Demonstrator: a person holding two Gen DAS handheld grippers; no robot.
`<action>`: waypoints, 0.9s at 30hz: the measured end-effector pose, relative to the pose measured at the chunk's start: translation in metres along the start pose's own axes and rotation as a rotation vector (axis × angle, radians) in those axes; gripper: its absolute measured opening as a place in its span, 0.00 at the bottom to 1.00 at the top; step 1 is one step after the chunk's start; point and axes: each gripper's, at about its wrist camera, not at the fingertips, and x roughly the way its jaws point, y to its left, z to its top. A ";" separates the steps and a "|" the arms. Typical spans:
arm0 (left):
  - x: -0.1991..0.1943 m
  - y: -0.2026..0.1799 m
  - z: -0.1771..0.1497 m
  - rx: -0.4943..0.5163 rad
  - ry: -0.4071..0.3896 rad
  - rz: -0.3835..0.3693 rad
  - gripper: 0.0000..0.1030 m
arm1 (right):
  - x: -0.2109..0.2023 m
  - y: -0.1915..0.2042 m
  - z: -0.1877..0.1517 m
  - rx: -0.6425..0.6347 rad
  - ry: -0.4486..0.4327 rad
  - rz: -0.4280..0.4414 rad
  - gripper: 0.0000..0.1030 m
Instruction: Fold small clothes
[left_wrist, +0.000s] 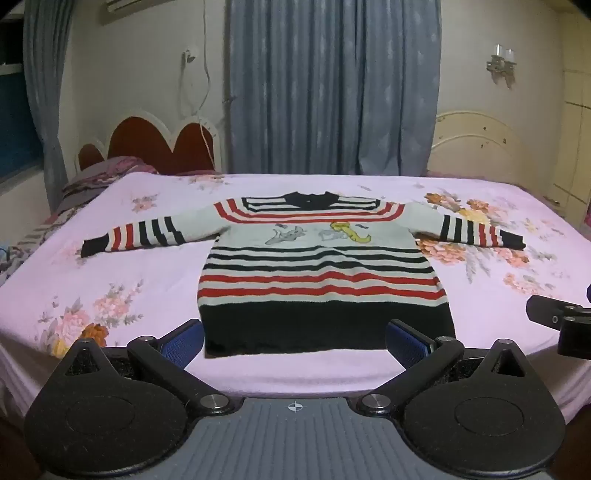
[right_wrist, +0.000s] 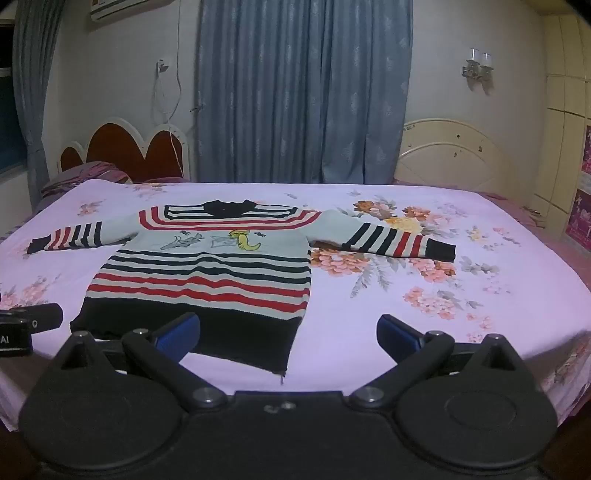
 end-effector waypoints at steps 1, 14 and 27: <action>0.001 0.001 0.000 -0.004 0.003 -0.001 1.00 | 0.000 0.000 0.000 0.006 0.000 0.003 0.99; -0.004 -0.002 0.002 0.013 -0.005 0.013 1.00 | -0.001 0.007 0.001 -0.008 -0.003 -0.005 0.99; 0.001 -0.005 0.003 0.016 -0.006 0.017 1.00 | 0.001 0.000 0.002 -0.005 -0.008 -0.002 0.99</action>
